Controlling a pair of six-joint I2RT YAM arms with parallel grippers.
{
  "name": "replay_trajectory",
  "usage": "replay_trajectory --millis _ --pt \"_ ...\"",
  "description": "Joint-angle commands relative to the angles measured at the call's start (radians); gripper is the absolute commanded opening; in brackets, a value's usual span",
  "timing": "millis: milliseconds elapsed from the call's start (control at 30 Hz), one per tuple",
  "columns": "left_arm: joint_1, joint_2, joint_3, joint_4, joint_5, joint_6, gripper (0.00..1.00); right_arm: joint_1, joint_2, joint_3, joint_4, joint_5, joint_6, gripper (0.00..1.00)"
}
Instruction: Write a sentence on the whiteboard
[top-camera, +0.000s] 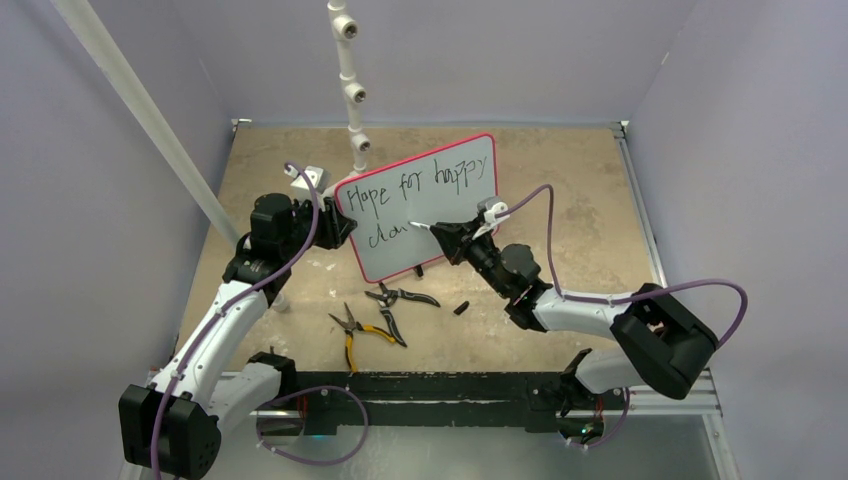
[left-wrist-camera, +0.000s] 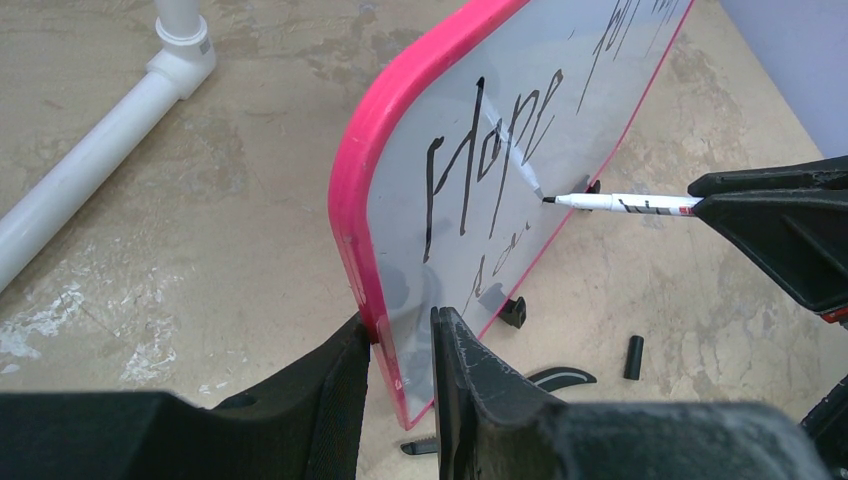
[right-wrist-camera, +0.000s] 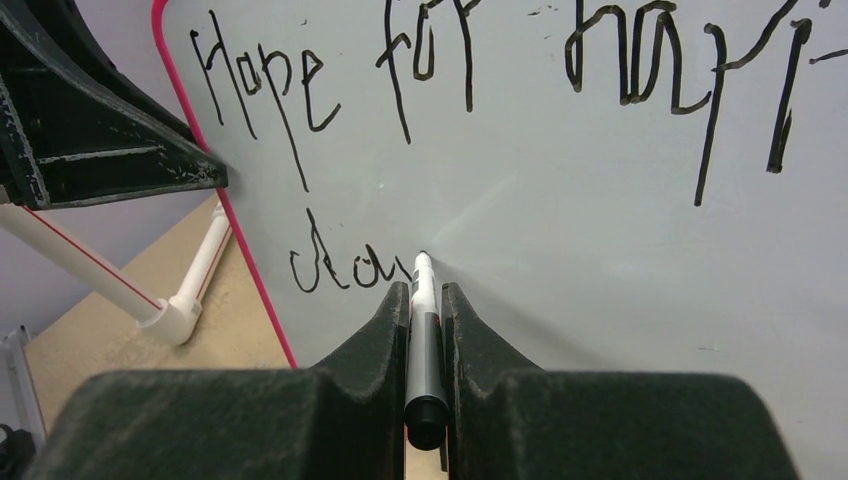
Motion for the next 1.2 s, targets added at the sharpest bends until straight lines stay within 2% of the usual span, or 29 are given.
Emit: replay_trajectory --millis 0,433,933,1167 --pt "0.002 -0.001 0.009 0.029 0.021 0.008 0.28 -0.008 0.003 -0.006 0.017 -0.008 0.026 0.0" --pt "0.002 -0.007 0.009 0.027 0.024 0.008 0.28 -0.008 0.038 -0.053 0.007 -0.045 0.093 0.0" --pt "0.002 -0.007 0.009 0.027 0.022 0.008 0.28 -0.009 0.042 -0.014 0.011 -0.114 0.064 0.0" --pt "0.002 -0.006 0.009 0.027 0.022 0.008 0.28 -0.008 0.052 -0.019 0.008 -0.086 0.066 0.0"
